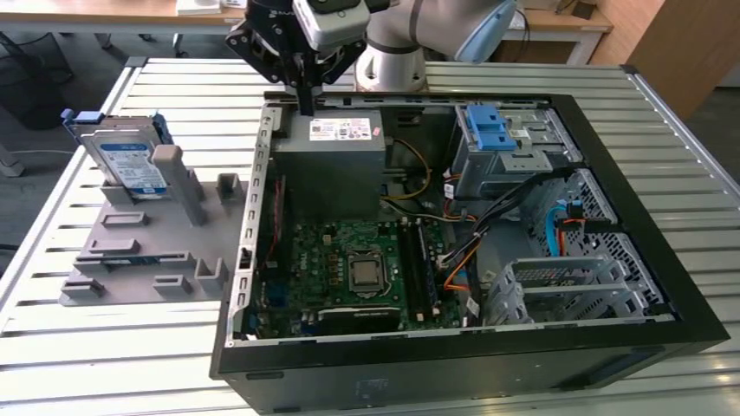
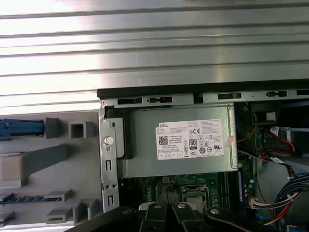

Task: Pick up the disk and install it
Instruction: 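Reach for the disk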

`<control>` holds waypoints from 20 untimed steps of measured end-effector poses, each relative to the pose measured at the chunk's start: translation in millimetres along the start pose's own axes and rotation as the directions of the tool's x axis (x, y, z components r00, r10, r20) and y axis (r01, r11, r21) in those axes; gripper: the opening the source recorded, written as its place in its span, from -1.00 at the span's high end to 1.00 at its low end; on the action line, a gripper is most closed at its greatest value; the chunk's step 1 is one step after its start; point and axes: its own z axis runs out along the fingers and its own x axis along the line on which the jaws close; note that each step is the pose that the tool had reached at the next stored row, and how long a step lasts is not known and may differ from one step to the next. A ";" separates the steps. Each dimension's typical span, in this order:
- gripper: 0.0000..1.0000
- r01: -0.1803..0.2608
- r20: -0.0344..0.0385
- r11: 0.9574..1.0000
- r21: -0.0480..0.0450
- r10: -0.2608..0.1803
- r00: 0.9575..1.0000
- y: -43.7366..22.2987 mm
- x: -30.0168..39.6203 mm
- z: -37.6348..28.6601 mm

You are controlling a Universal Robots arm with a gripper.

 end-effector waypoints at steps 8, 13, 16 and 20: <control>0.79 0.000 0.000 1.000 0.000 0.000 1.000 -0.3 3.9 0.2; 0.79 0.000 0.000 1.000 0.000 0.000 1.000 -0.7 8.3 0.2; 0.79 0.000 0.000 1.000 0.000 0.000 1.000 -0.8 11.0 0.2; 0.79 0.000 0.000 1.000 0.000 0.000 1.000 -1.0 13.5 0.2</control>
